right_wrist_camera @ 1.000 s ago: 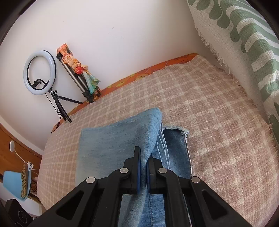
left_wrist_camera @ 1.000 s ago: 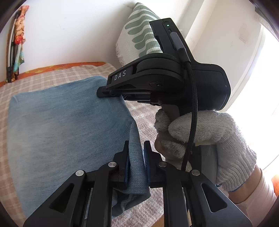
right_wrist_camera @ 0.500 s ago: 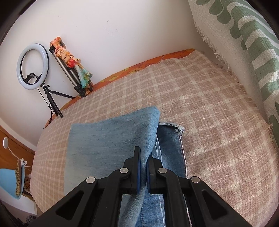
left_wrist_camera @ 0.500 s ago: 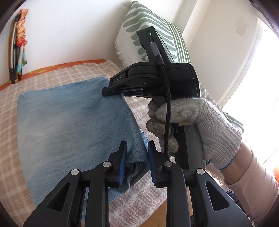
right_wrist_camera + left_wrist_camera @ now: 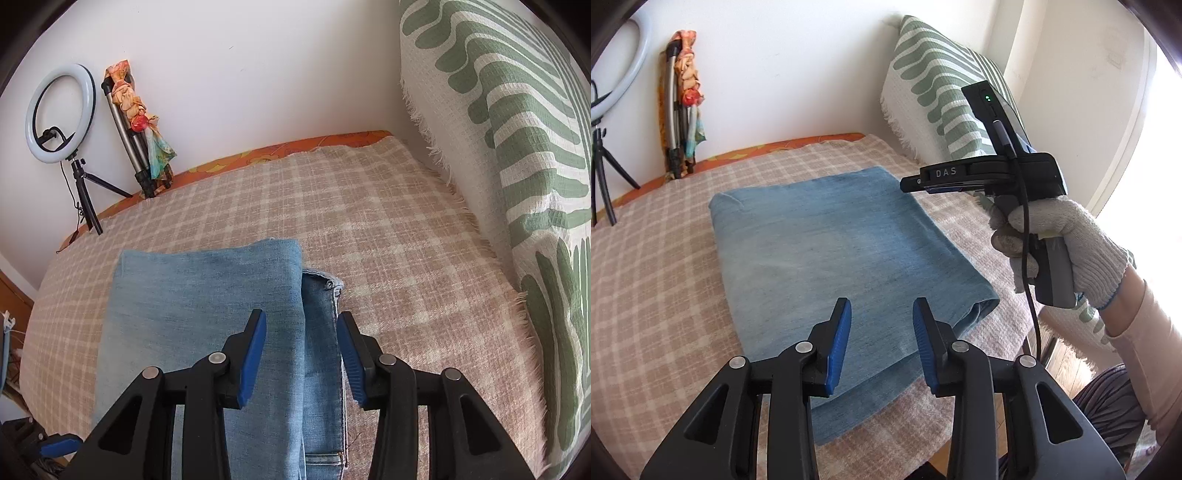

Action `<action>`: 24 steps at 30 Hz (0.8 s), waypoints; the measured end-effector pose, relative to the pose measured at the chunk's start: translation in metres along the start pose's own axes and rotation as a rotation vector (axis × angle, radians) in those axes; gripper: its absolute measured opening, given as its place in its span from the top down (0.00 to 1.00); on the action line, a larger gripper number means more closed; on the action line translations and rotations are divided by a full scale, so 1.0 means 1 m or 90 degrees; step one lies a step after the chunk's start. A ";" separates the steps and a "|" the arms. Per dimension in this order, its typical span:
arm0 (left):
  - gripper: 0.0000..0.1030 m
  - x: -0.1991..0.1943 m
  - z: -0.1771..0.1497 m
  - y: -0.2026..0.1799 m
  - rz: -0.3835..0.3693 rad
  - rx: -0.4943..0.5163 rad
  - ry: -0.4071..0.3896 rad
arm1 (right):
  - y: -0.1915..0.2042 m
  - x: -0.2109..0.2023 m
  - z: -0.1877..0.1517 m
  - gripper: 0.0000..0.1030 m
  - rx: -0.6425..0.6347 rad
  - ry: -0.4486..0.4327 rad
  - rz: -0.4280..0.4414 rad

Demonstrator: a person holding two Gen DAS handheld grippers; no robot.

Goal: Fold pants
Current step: 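Open both tools and release the folded jeans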

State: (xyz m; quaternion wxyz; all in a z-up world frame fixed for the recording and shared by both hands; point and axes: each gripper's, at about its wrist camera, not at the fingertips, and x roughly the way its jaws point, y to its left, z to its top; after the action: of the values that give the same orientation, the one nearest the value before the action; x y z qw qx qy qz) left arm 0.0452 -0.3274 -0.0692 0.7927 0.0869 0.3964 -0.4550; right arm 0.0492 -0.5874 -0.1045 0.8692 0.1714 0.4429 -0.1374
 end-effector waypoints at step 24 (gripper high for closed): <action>0.49 0.017 -0.004 0.100 0.096 -0.109 0.046 | 0.005 0.020 -0.040 0.15 -0.085 0.073 0.006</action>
State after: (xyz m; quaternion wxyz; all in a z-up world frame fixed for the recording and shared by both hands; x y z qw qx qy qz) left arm 0.1261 -0.2794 -0.1059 0.8142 0.0646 0.4548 -0.3550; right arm 0.0337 -0.5684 -0.1417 0.8524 0.1230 0.4995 -0.0935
